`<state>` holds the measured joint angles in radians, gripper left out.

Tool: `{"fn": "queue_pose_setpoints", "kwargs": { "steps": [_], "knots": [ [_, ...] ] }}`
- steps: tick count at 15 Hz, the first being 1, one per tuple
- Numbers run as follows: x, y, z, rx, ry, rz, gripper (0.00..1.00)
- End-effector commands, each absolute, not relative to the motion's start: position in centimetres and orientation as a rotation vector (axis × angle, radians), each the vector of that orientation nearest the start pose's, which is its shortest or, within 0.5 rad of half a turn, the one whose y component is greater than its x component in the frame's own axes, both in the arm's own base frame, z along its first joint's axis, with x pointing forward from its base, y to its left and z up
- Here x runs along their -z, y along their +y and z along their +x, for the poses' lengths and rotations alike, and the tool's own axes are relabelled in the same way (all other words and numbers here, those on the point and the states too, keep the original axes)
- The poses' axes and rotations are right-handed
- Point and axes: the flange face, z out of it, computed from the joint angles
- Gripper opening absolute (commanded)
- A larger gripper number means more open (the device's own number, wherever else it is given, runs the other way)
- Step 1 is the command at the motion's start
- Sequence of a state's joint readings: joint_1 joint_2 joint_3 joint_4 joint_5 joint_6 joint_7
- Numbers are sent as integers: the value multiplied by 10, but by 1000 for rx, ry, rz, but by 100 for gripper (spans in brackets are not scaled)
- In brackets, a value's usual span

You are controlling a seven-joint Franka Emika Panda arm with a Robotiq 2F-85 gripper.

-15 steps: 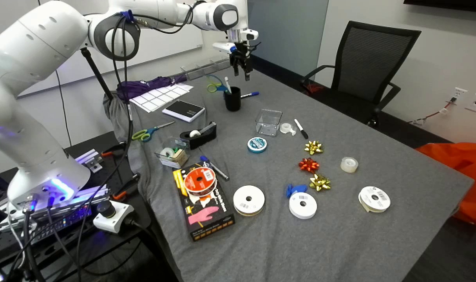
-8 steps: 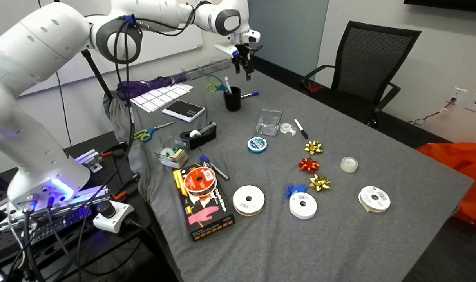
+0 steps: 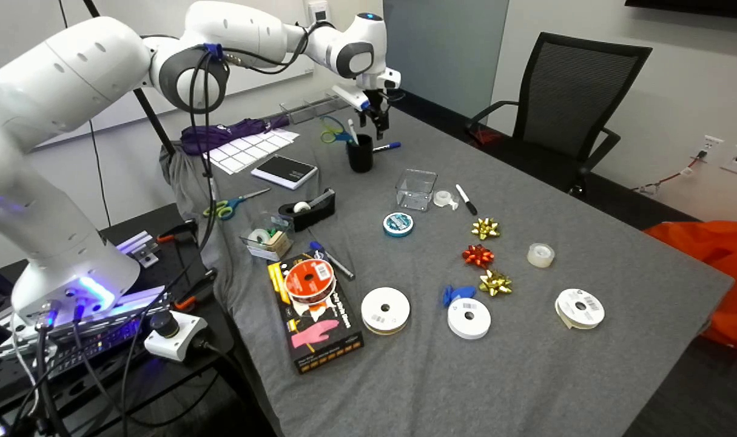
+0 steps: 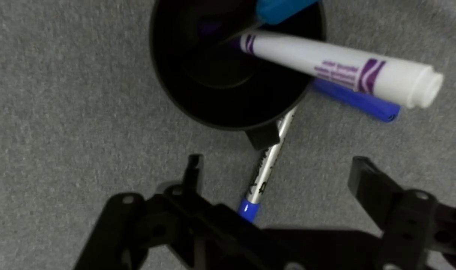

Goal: Move the black cup to the right

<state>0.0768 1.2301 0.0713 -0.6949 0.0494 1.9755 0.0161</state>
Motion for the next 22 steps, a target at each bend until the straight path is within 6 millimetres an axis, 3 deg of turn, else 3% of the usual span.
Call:
{"fn": "queue_pose_setpoints", "kwargs": {
  "steps": [1,9,10,11,20,22],
  "knots": [
    [-187,96,799,48,-180,-2970,100],
    [-156,102,791,-24,-249,-3009,100],
    [-154,102,790,-27,-253,-3015,75],
    [-153,103,790,-27,-255,-3019,74],
    [-149,101,789,-41,-245,-3065,9],
    [-150,100,789,-42,-250,-3077,2]
  ]
}}
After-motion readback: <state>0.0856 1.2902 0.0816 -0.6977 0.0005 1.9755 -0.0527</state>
